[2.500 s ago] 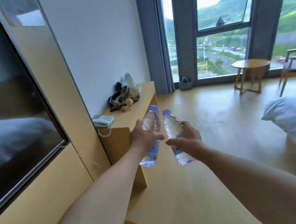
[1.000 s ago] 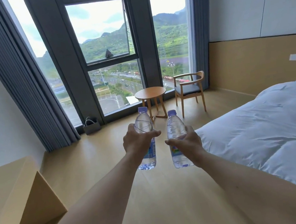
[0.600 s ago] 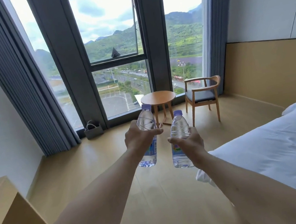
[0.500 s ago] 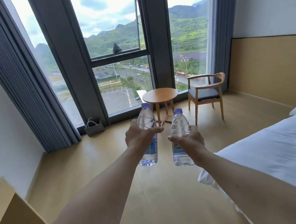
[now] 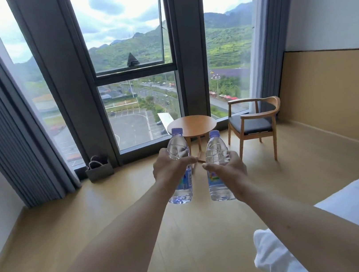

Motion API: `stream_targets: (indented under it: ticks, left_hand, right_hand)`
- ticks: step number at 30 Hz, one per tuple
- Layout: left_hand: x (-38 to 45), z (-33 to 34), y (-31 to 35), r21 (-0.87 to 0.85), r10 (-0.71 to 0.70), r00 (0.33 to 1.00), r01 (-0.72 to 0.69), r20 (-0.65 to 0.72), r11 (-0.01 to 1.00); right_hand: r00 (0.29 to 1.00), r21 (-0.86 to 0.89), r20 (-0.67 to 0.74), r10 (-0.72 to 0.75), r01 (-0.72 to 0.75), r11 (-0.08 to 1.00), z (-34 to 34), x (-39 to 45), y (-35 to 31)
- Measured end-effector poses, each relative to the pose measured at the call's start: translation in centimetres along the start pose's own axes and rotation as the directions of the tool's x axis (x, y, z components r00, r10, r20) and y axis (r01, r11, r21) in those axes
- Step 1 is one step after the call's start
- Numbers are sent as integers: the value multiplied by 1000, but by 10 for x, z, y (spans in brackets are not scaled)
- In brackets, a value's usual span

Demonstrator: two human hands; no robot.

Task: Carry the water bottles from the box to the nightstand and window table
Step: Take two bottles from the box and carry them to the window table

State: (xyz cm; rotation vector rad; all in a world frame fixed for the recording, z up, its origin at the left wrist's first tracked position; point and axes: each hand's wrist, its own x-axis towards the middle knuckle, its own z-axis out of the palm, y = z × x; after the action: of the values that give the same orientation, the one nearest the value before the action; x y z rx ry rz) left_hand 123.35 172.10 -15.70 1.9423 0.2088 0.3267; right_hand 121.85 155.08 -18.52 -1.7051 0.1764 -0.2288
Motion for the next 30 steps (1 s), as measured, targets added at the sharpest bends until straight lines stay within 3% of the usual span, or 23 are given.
stream_targets:
  ticks: [13,23,30]
  left_hand:
    - [286,82,-13,33,-8,993,4,116,999]
    - [484,183,-26,140,-10,996,-2,87,990]
    - [621,241,0,152,-52,999,49,16,987]
  right_hand:
    - [986,-26,-162,40,-45,999,85,265,0]
    - [995,-13,-74,66,-67,998,123,484,43]
    - [998,20,-6,66,-66,998,145,649,26]
